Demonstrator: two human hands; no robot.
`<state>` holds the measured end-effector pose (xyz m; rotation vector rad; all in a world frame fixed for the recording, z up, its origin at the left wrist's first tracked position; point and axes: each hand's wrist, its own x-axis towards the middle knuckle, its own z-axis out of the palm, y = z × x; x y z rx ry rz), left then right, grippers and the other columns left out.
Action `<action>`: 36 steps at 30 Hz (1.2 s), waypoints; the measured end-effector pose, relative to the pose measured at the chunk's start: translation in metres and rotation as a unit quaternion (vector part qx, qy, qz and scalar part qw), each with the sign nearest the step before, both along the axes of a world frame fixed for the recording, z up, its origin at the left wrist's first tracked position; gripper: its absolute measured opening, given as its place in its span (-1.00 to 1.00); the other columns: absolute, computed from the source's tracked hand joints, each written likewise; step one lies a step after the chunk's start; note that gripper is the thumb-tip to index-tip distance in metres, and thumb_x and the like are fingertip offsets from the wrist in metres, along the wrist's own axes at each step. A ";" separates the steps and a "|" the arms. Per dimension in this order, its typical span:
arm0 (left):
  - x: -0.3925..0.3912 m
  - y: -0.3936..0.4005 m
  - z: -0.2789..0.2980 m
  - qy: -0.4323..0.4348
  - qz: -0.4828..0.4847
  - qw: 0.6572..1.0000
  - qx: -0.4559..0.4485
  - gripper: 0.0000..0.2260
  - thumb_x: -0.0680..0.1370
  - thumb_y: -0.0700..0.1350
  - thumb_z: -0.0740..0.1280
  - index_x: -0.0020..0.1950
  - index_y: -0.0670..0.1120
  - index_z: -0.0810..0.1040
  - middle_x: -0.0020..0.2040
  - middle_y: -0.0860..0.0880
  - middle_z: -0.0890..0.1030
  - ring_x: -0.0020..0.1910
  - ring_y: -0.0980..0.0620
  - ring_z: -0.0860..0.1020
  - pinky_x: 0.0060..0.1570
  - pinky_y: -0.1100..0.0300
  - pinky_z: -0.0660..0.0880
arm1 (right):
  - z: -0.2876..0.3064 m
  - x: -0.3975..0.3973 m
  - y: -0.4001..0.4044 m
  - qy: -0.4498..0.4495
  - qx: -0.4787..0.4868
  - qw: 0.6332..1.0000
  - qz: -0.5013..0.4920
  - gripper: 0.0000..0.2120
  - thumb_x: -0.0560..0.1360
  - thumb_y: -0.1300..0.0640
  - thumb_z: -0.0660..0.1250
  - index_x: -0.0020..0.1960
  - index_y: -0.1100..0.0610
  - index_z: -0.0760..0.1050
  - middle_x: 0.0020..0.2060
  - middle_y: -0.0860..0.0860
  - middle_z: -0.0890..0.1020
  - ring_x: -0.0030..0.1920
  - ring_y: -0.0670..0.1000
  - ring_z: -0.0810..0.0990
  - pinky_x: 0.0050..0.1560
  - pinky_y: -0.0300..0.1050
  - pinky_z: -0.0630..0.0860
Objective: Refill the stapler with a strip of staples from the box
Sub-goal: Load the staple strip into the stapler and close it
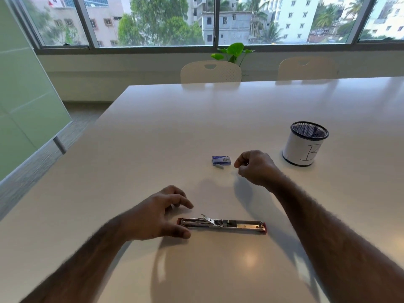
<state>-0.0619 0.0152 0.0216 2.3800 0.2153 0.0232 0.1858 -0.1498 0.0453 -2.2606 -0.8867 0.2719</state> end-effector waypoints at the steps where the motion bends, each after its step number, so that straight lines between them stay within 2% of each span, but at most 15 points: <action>1: 0.000 -0.002 -0.002 -0.014 -0.003 1.000 0.014 -0.53 0.24 0.31 0.52 0.09 0.20 0.60 0.13 0.29 0.43 0.10 0.28 0.45 0.01 0.47 0.42 | -0.001 -0.003 0.002 -0.039 0.003 0.999 0.011 -0.84 0.47 0.27 0.32 -0.04 0.12 0.65 -0.10 0.09 0.69 -0.16 0.01 0.62 -0.15 -0.21 0.50; 3: 0.001 -0.007 -0.004 -0.056 0.004 0.998 0.019 -0.67 0.30 0.20 0.54 0.01 0.14 0.65 0.09 0.20 0.47 0.05 0.25 0.48 -0.04 0.44 0.42 | -0.004 -0.011 0.010 -0.105 0.007 0.993 0.050 -0.81 0.49 0.25 0.31 0.06 0.16 0.63 -0.05 0.13 0.69 -0.14 0.05 0.58 -0.11 -0.19 0.45; 6: 0.003 -0.012 -0.006 -0.082 0.025 0.996 0.038 -0.82 0.34 0.06 0.56 -0.10 0.15 0.66 0.01 0.18 0.50 -0.04 0.25 0.49 -0.09 0.40 0.39 | -0.008 -0.019 0.021 -0.151 0.000 0.984 0.094 -0.77 0.49 0.22 0.35 0.14 0.18 0.60 0.02 0.16 0.65 -0.03 0.13 0.60 0.01 -0.09 0.51; 11: 0.004 -0.013 -0.005 -0.071 0.007 0.996 0.051 -0.84 0.38 0.05 0.51 -0.07 0.10 0.65 -0.04 0.20 0.49 0.01 0.22 0.46 0.03 0.25 0.45 | -0.016 -0.023 0.030 -0.188 -0.003 0.974 0.123 -0.78 0.50 0.20 0.36 0.14 0.18 0.61 0.03 0.14 0.64 -0.01 0.16 0.62 0.01 -0.04 0.54; 15: 0.004 -0.014 -0.004 -0.075 0.005 0.996 0.036 -0.85 0.37 0.02 0.50 -0.11 0.14 0.60 -0.14 0.21 0.52 -0.14 0.24 0.47 -0.13 0.37 0.41 | -0.020 -0.024 0.031 -0.204 0.015 0.973 0.106 -0.88 0.52 0.19 0.35 0.02 0.17 0.62 -0.05 0.12 0.67 -0.13 0.11 0.62 -0.13 -0.06 0.55; 18: 0.003 -0.013 -0.005 -0.072 0.039 0.996 -0.017 -0.84 0.35 -0.02 0.51 -0.15 0.17 0.59 -0.24 0.29 0.58 -0.28 0.25 0.49 -0.26 0.45 0.38 | -0.021 -0.024 0.031 -0.206 0.021 0.974 0.096 -0.91 0.52 0.19 0.34 -0.06 0.17 0.61 -0.12 0.11 0.68 -0.19 0.12 0.61 -0.19 -0.08 0.52; 20: 0.002 -0.012 -0.005 -0.065 0.050 0.991 -0.104 -0.84 0.34 0.00 0.52 -0.11 0.11 0.64 -0.28 0.23 0.61 -0.31 0.24 0.50 -0.23 0.34 0.44 | -0.019 -0.022 0.030 -0.175 0.029 0.981 0.083 -0.90 0.49 0.20 0.34 -0.03 0.12 0.61 -0.16 0.03 0.68 -0.19 0.03 0.59 -0.20 -0.22 0.44; 21: 0.003 -0.012 -0.005 -0.069 0.053 0.983 -0.160 -0.80 0.34 0.01 0.52 -0.08 0.04 0.66 -0.27 0.16 0.64 -0.28 0.17 0.53 -0.21 0.24 0.47 | -0.018 -0.020 0.030 -0.139 0.041 0.987 0.072 -0.87 0.48 0.21 0.35 -0.01 0.08 0.62 -0.21 -0.05 0.65 -0.23 -0.07 0.57 -0.22 -0.33 0.41; 23: 0.004 -0.012 -0.005 -0.091 0.068 0.959 -0.260 -0.74 0.35 -0.01 0.53 -0.03 -0.08 0.67 -0.13 -0.04 0.73 -0.15 -0.01 0.62 -0.11 0.10 0.51 | -0.014 -0.018 0.030 -0.015 0.090 0.995 0.048 -0.85 0.49 0.24 0.36 -0.08 0.02 0.64 -0.33 -0.21 0.59 -0.39 -0.27 0.52 -0.33 -0.53 0.34; 24: 0.006 -0.012 -0.005 -0.103 0.076 0.947 -0.294 -0.74 0.36 -0.02 0.53 -0.02 -0.10 0.67 -0.05 -0.11 0.73 -0.07 -0.07 0.64 -0.06 0.10 0.53 | -0.012 -0.016 0.030 0.060 0.117 0.991 0.035 -0.83 0.49 0.26 0.36 -0.14 0.02 0.64 -0.38 -0.21 0.58 -0.44 -0.26 0.52 -0.32 -0.49 0.38; 26: 0.012 -0.015 -0.006 -0.129 0.093 0.920 -0.358 -0.80 0.43 -0.04 0.50 -0.04 -0.12 0.66 0.02 -0.19 0.71 0.00 -0.12 0.66 -0.05 0.15 0.59 | -0.009 -0.013 0.028 0.189 0.140 0.972 0.025 -0.82 0.49 0.32 0.37 -0.18 0.07 0.64 -0.36 -0.01 0.61 -0.37 -0.06 0.54 -0.21 -0.18 0.50; 28: 0.019 -0.018 -0.007 -0.160 0.131 0.866 -0.455 -0.80 0.45 -0.05 0.46 -0.05 -0.17 0.63 -0.02 -0.28 0.69 -0.02 -0.20 0.66 -0.05 0.10 0.63 | -0.007 -0.013 0.024 0.254 0.132 0.957 0.043 -0.87 0.44 0.37 0.41 -0.10 0.17 0.62 -0.25 0.16 0.59 -0.27 0.08 0.51 -0.12 0.01 0.49; 30: 0.027 -0.020 -0.005 -0.189 0.184 0.812 -0.521 -0.74 0.42 -0.05 0.42 -0.03 -0.22 0.59 -0.12 -0.28 0.68 -0.10 -0.18 0.68 -0.13 0.09 0.64 | -0.008 -0.014 0.023 0.264 0.115 0.956 0.048 -0.83 0.40 0.40 0.44 -0.05 0.22 0.61 -0.26 0.13 0.56 -0.26 0.08 0.50 -0.14 0.00 0.48; 33: 0.039 -0.022 -0.002 -0.218 0.252 0.755 -0.565 -0.71 0.45 -0.03 0.35 -0.02 -0.25 0.56 -0.29 -0.14 0.68 -0.30 -0.01 0.68 -0.30 0.19 0.63 | -0.008 -0.017 0.026 0.212 0.087 0.973 0.034 -0.81 0.37 0.32 0.48 -0.03 0.17 0.65 -0.34 -0.01 0.58 -0.33 -0.02 0.52 -0.19 -0.13 0.52; 36: 0.048 -0.021 -0.001 -0.230 0.305 0.713 -0.589 -0.73 0.60 -0.02 0.25 -0.01 -0.23 0.56 -0.29 -0.11 0.58 -0.39 0.05 0.58 -0.40 0.25 0.54 | -0.008 -0.021 0.029 0.146 0.082 0.985 0.042 -0.84 0.37 0.22 0.52 -0.07 0.07 0.66 -0.34 -0.09 0.63 -0.35 -0.15 0.56 -0.30 -0.33 0.52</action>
